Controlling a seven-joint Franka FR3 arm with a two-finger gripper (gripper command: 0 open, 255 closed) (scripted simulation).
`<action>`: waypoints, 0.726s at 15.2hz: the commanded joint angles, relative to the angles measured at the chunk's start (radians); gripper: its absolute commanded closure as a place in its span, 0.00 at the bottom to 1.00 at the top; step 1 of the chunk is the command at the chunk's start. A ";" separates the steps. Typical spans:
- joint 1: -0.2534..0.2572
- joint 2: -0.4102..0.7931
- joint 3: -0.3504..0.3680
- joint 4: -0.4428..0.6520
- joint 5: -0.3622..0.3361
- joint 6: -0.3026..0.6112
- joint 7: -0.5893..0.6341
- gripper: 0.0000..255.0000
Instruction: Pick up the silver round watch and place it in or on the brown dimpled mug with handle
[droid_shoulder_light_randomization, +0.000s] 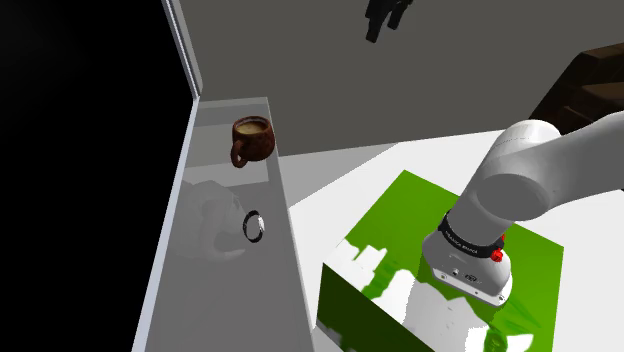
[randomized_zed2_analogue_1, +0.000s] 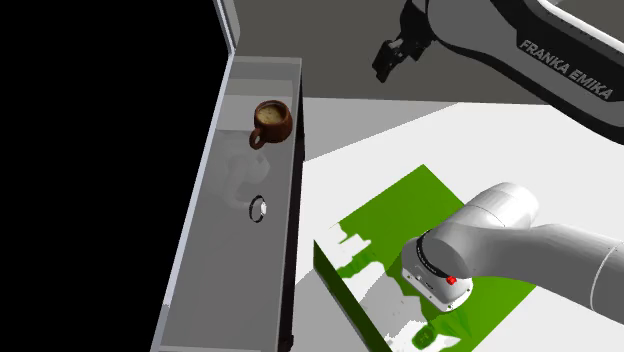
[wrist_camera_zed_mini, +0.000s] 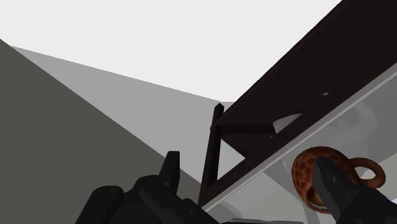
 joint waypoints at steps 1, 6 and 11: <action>0.000 0.000 0.000 0.000 0.000 0.000 0.000 0.00; 0.022 0.016 0.083 -0.088 0.061 0.071 0.116 0.00; 0.048 0.063 0.170 -0.149 0.124 0.152 0.231 0.00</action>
